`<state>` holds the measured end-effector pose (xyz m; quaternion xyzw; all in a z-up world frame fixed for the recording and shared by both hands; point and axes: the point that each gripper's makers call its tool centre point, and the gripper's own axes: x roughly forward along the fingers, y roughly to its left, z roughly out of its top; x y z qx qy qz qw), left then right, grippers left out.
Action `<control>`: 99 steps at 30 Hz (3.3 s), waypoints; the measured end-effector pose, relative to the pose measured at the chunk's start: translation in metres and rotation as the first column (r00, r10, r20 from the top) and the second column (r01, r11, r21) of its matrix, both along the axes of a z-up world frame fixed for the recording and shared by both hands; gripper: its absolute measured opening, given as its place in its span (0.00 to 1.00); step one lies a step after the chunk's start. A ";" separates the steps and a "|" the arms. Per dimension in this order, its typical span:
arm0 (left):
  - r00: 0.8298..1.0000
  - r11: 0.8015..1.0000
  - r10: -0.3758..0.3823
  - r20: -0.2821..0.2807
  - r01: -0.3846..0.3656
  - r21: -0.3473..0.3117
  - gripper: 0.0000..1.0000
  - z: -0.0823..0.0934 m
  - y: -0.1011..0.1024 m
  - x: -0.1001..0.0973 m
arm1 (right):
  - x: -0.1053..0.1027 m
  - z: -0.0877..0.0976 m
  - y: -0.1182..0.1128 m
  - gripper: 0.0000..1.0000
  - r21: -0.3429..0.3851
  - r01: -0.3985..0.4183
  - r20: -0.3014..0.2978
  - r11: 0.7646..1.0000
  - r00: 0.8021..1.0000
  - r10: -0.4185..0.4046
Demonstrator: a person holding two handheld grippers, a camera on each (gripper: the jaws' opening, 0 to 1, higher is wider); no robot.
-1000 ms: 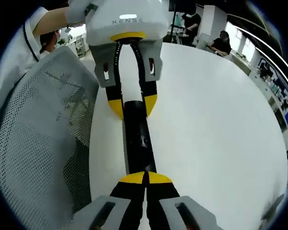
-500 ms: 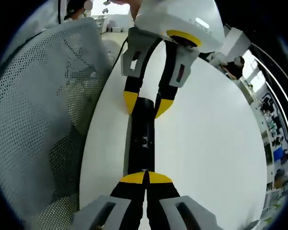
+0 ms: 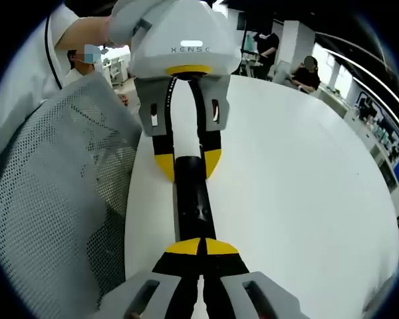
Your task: Press the specified remote control buttons in sequence, fully releasing each button before pressing the next.
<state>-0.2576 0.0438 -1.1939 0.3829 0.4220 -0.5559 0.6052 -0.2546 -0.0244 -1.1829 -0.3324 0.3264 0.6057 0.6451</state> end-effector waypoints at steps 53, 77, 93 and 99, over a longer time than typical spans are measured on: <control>1.000 1.000 0.005 0.008 -0.004 -0.029 0.24 0.000 0.000 0.000 | -0.001 -0.004 0.011 0.08 -0.058 -0.104 -0.037 0.993 0.994 0.102; 1.000 0.995 0.025 0.012 -0.023 -0.094 0.24 0.000 0.000 0.000 | -0.004 -0.003 0.013 0.08 0.006 -0.094 0.002 0.996 0.996 0.094; 1.000 0.995 0.026 0.009 -0.025 -0.100 0.24 0.001 0.000 0.000 | -0.002 0.000 0.015 0.08 0.060 0.008 -0.025 0.998 1.000 -0.007; 0.999 0.994 0.032 0.009 -0.031 -0.106 0.24 0.001 0.000 0.000 | -0.003 0.000 0.014 0.08 0.082 -0.041 -0.007 0.996 0.999 0.042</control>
